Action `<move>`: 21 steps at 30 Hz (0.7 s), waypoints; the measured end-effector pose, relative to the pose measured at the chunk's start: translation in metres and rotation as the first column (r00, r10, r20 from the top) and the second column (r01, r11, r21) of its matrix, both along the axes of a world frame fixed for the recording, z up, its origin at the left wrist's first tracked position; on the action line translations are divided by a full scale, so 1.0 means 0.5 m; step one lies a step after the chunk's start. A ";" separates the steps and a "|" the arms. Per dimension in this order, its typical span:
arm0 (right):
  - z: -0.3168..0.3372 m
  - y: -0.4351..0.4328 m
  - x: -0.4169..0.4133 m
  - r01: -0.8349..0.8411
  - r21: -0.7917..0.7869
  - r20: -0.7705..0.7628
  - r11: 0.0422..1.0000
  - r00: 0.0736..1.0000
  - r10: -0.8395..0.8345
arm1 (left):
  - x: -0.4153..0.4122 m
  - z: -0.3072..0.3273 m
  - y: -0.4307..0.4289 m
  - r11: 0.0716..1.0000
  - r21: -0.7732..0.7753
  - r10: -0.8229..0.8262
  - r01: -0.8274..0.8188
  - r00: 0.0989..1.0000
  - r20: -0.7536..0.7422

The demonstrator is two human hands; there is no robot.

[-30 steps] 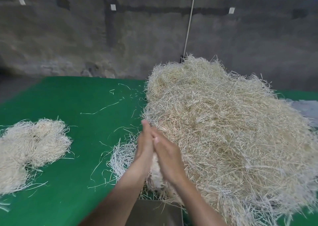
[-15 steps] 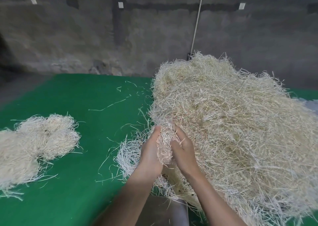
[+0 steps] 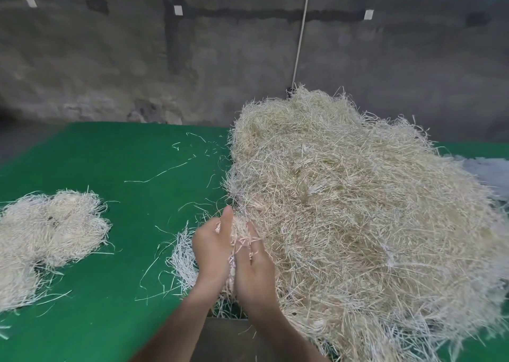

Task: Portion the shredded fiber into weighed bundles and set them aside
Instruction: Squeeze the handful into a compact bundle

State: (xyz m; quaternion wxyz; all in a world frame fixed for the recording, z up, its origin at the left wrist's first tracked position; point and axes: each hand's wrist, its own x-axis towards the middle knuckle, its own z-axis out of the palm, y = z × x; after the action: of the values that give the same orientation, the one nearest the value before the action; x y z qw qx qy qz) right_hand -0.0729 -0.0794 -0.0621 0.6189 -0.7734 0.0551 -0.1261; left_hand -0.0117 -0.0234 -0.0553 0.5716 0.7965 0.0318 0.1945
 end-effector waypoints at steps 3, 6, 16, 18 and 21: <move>0.013 -0.023 0.016 0.011 -0.042 -0.076 0.999 0.997 -0.015 | -0.016 -0.011 -0.002 0.937 0.328 -0.105 0.122 0.992 -0.070; 0.024 -0.057 0.043 0.104 0.020 -0.166 0.994 0.981 -0.099 | -0.021 0.002 -0.014 0.948 0.060 -0.294 0.312 0.934 -0.202; 0.048 -0.071 0.082 0.338 0.322 -0.224 0.884 0.935 -0.276 | -0.017 0.044 -0.028 0.739 -0.647 -0.477 0.190 0.825 -0.303; 0.064 -0.091 0.099 0.362 0.480 -0.204 0.799 0.932 -0.300 | -0.041 0.032 -0.025 0.620 -0.764 -0.559 0.179 0.785 -0.269; 0.048 -0.078 0.094 0.265 0.390 -0.210 0.882 0.958 -0.195 | -0.087 0.036 -0.042 0.460 -0.870 -0.644 0.177 0.741 -0.190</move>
State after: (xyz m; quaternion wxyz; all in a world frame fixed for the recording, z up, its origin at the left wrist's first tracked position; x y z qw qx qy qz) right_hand -0.0257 -0.1186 -0.0381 0.7425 -0.6201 0.2228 -0.1201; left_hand -0.0550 -0.0445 -0.0374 0.8686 0.4472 0.0605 -0.2048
